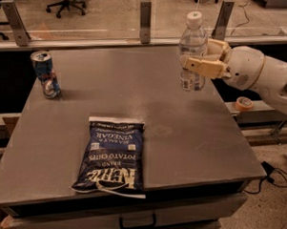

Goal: Place blue plastic bottle upright

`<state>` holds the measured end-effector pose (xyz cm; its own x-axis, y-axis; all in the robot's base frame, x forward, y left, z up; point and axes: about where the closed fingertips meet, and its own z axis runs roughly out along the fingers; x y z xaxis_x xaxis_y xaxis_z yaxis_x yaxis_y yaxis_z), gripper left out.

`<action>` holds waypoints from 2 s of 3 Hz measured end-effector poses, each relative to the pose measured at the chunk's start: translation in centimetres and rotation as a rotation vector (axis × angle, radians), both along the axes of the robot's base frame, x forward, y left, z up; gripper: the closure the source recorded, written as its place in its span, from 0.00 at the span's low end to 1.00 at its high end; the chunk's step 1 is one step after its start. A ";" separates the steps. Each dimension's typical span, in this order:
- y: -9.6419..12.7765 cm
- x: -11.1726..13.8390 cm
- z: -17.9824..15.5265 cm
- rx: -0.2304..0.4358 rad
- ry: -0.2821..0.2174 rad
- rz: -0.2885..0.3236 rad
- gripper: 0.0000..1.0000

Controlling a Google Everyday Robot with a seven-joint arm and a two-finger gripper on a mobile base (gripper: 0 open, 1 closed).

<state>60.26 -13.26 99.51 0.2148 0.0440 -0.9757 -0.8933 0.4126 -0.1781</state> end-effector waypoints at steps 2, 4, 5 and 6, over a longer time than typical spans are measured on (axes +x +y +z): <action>0.0 -0.1 -1.4 0.092 0.044 0.002 1.00; -1.1 -0.1 -4.6 0.253 0.126 -0.026 1.00; -1.2 -0.1 -4.7 0.254 0.128 -0.026 1.00; -1.6 -0.1 -5.7 0.267 0.156 -0.023 1.00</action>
Offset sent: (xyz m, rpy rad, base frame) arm -0.0016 -0.0049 -0.0435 0.2507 0.1183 -0.0001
